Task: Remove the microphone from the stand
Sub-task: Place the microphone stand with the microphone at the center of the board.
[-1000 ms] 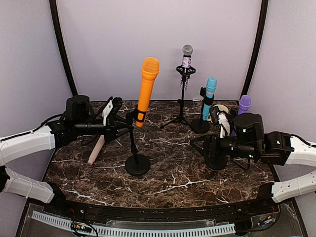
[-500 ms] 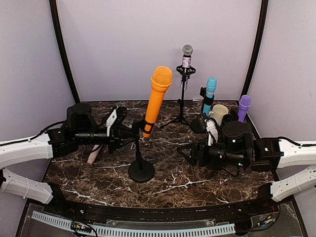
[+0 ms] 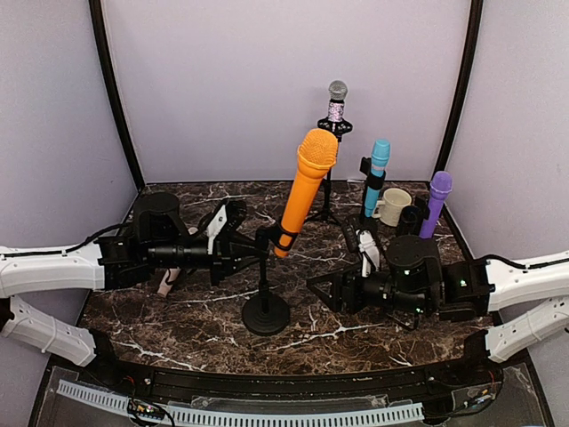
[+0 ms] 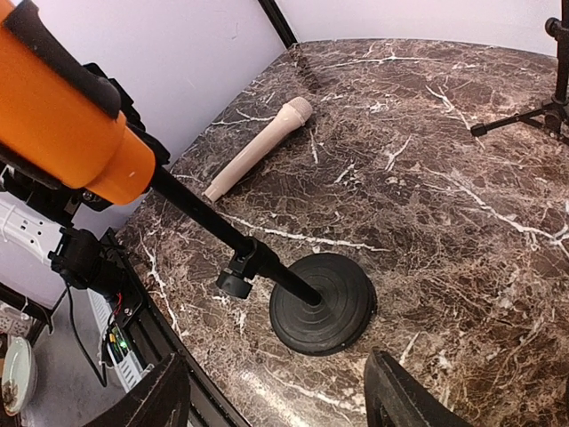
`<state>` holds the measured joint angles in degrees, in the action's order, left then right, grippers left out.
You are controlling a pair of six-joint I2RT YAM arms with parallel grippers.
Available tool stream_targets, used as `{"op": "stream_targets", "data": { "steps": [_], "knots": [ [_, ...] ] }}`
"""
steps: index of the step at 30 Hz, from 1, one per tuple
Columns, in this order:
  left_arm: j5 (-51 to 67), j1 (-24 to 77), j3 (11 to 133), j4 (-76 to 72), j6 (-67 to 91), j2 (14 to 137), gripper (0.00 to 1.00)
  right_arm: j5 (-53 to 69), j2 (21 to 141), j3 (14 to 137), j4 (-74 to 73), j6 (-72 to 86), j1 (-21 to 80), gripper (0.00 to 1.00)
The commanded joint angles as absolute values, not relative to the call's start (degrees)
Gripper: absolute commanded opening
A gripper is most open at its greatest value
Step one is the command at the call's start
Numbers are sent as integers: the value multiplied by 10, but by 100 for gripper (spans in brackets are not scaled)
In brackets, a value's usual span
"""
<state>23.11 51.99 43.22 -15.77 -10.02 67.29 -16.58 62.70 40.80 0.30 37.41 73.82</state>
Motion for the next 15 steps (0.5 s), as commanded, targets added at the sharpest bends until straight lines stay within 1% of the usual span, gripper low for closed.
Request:
{"op": "stream_targets", "data": {
  "steps": [1,2,3,4,5,6,7,9,10,11,15],
  "knots": [
    [240,522,457,-178,-106,672,7,-176,629,392,51,393,746,68],
    [239,522,457,-174,-107,672,13,-177,631,391,52,393,746,68],
    [239,523,457,-168,-107,672,16,-177,633,391,52,392,746,68],
    [238,522,457,-165,-107,672,25,-178,635,391,53,392,745,68],
    [238,522,457,-161,-107,672,29,-178,638,392,53,392,746,68],
    [237,522,457,-160,-105,672,38,-178,640,393,55,392,746,68],
    [237,523,458,-157,-104,671,42,-176,644,394,58,392,746,68],
    [235,522,459,-154,-100,668,56,-172,652,394,65,394,747,68],
    [233,522,459,-152,-99,667,59,-169,656,395,69,397,747,68],
    [233,523,459,-147,-99,663,64,-167,661,395,74,400,749,68],
    [211,523,458,-105,-100,630,73,-164,689,406,86,416,758,68]
  ]
}}
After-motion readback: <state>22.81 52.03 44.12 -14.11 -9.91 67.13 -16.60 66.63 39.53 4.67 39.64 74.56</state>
